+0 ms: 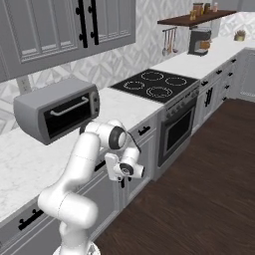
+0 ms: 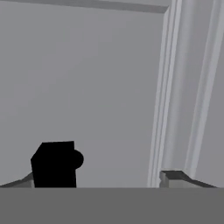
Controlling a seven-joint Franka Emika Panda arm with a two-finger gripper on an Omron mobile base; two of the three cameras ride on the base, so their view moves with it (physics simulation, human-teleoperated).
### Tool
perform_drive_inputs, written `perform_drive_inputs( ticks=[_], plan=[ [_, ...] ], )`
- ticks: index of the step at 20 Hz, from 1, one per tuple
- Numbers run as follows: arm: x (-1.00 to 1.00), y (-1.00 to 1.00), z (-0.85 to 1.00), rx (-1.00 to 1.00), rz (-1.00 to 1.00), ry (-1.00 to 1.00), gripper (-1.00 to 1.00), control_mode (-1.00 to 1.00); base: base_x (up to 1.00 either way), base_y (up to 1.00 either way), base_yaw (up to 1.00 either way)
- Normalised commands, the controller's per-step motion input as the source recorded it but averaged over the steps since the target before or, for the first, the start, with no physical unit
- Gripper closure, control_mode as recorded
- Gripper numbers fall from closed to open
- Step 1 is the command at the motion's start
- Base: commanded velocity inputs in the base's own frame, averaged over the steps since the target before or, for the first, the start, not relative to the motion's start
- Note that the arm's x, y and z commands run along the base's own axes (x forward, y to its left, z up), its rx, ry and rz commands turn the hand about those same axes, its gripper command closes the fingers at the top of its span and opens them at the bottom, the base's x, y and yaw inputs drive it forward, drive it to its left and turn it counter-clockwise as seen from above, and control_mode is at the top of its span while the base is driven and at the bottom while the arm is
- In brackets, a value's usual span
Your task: Take a straw from the drawer in front and place it inside the glass cup on the dining counter.
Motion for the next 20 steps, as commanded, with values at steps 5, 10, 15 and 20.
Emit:
perform_drive_inputs(
  ticks=[5,10,15,20],
  plan=[
    [0.14,0.42,-0.15,0.00,0.00,0.09,1.00,-1.00,0.00,0.00,0.00],
    [0.01,0.03,-0.08,-0.01,0.00,0.09,1.00,-1.00,0.00,0.00,0.00],
    [-0.18,0.00,0.12,-0.03,0.00,-0.01,1.00,-1.00,0.00,0.00,0.00],
    [-0.55,-0.08,0.28,0.00,0.00,-0.04,1.00,-1.00,0.00,0.00,0.00]
  ],
)
